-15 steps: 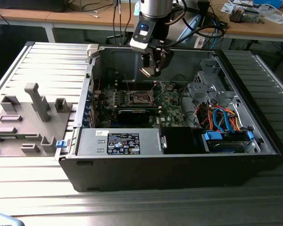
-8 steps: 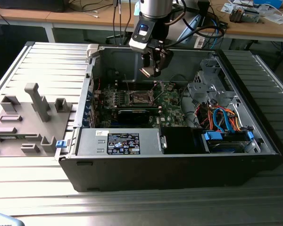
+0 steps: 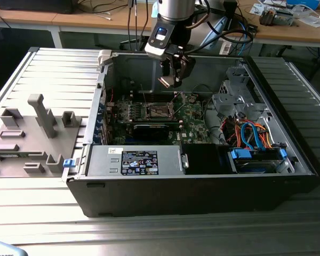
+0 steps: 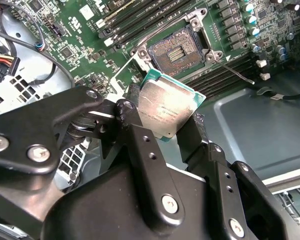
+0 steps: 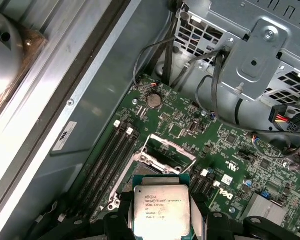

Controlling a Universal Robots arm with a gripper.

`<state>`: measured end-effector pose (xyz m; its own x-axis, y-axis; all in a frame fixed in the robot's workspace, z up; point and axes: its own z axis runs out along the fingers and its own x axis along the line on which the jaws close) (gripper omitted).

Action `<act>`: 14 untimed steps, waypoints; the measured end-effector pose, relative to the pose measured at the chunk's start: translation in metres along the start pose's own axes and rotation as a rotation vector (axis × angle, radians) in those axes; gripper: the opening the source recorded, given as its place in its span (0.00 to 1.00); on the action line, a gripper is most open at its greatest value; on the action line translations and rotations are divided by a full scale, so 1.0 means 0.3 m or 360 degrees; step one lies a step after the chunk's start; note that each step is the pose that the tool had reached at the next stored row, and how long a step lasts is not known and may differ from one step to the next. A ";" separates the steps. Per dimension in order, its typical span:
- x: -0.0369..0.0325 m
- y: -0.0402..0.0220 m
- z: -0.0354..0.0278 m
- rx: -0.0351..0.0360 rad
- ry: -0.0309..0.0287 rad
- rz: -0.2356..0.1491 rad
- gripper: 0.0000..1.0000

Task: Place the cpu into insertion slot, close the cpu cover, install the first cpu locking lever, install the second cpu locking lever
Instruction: 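Place the cpu into insertion slot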

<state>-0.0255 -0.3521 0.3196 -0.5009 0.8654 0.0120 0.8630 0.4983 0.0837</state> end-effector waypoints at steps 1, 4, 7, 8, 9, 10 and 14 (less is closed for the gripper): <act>0.000 0.000 0.000 0.0000 -0.00003 0.0003 0.55; 0.000 0.000 0.000 0.0000 -0.00008 0.0011 0.55; 0.000 0.000 0.000 0.0001 -0.00008 0.0015 0.55; 0.000 0.000 0.000 0.0006 0.00022 0.0018 0.55; 0.000 0.000 0.000 0.0016 0.00073 0.0022 0.55; 0.000 0.000 0.000 0.0021 0.00096 0.0024 0.55; 0.000 0.000 0.001 0.0024 0.00103 0.0037 0.55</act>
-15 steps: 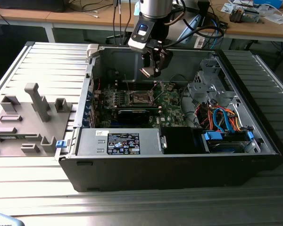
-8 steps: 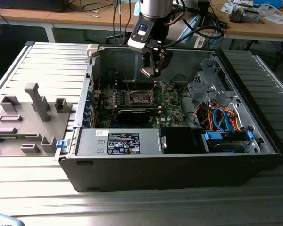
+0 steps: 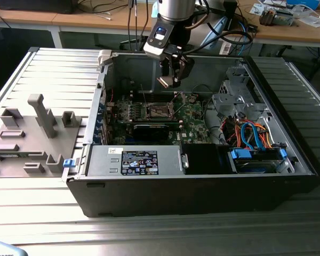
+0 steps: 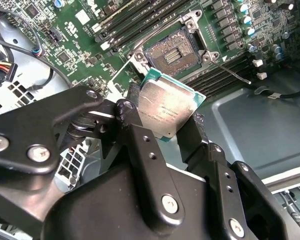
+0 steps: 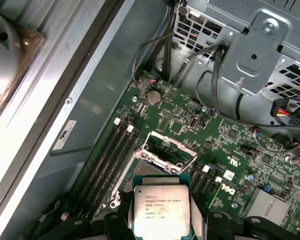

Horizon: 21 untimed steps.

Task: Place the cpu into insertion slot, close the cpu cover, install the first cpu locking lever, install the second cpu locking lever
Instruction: 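Place the cpu into insertion slot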

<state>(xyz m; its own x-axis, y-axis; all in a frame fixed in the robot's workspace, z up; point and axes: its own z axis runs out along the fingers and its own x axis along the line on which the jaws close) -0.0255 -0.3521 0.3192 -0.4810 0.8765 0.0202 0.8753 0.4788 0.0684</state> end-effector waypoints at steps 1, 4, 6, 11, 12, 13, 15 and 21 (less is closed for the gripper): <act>0.000 0.000 0.000 0.0000 -0.00006 0.0010 0.55; 0.000 0.000 0.000 -0.0001 -0.00020 0.0030 0.55; 0.000 0.000 0.000 -0.0001 -0.00029 0.0043 0.55; 0.000 0.000 0.001 -0.0002 -0.00053 0.0077 0.55; 0.000 0.000 0.000 -0.0002 -0.00056 0.0081 0.55; 0.000 0.000 0.001 -0.0002 -0.00057 0.0085 0.55; 0.000 0.000 0.001 -0.0002 -0.00067 0.0098 0.55; 0.000 0.000 0.001 -0.0003 -0.00086 0.0127 0.55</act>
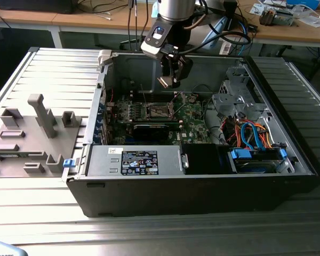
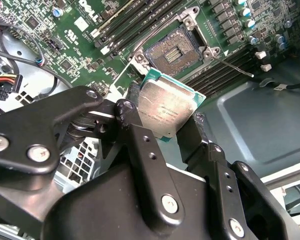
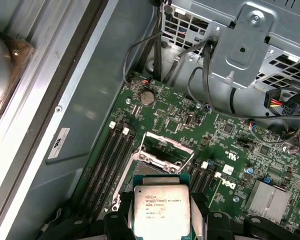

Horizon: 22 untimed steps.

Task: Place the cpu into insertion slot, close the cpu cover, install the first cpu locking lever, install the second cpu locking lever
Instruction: 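Place the cpu into insertion slot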

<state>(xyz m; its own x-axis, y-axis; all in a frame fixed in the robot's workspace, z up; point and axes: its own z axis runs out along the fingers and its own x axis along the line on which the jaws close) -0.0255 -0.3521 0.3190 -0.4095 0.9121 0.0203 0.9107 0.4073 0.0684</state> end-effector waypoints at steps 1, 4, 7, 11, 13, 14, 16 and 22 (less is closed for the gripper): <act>0.000 0.000 0.000 0.0000 -0.00002 0.0003 0.55; 0.000 0.000 0.000 -0.0001 -0.00014 0.0020 0.55; 0.000 0.000 0.000 -0.0001 -0.00026 0.0036 0.55; 0.000 0.000 0.000 -0.0001 -0.00038 0.0053 0.55; 0.000 0.000 0.001 -0.0001 -0.00045 0.0065 0.55; 0.000 0.000 0.001 -0.0002 -0.00050 0.0072 0.55; 0.000 0.000 0.001 -0.0002 -0.00058 0.0084 0.55; 0.000 0.000 0.001 -0.0002 -0.00079 0.0114 0.55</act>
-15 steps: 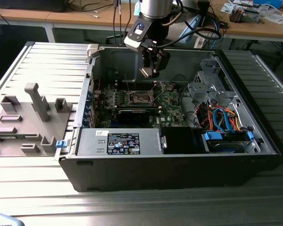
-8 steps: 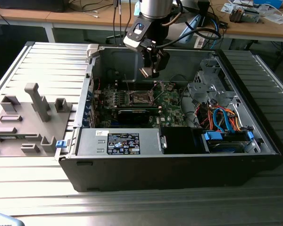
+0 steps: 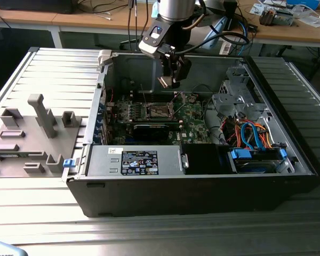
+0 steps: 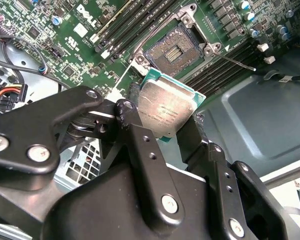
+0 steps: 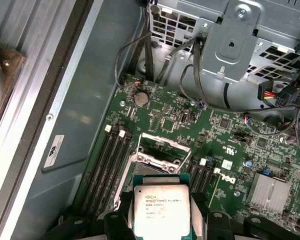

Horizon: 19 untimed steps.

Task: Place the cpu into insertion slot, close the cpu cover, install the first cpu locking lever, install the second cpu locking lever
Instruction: 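Place the cpu into insertion slot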

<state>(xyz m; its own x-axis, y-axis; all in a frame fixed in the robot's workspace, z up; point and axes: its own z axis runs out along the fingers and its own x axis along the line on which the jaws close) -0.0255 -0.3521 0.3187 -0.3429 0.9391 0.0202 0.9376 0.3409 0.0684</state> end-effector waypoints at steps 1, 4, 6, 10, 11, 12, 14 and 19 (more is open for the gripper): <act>0.000 0.000 0.000 0.0000 -0.00003 0.0005 0.55; 0.000 0.000 0.000 0.0000 -0.00013 0.0019 0.55; 0.000 0.000 0.000 -0.0001 -0.00017 0.0025 0.55; 0.000 0.000 0.001 -0.0001 -0.00026 0.0038 0.55; 0.000 0.000 0.000 -0.0001 -0.00029 0.0041 0.55; 0.000 0.000 0.001 -0.0001 -0.00033 0.0048 0.55; 0.000 0.000 0.001 -0.0001 -0.00041 0.0061 0.55; 0.000 0.000 0.001 -0.0002 -0.00060 0.0089 0.55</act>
<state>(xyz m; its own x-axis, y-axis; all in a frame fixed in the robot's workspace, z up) -0.0255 -0.3521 0.3183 -0.2899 0.9568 0.0202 0.9552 0.2880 0.0684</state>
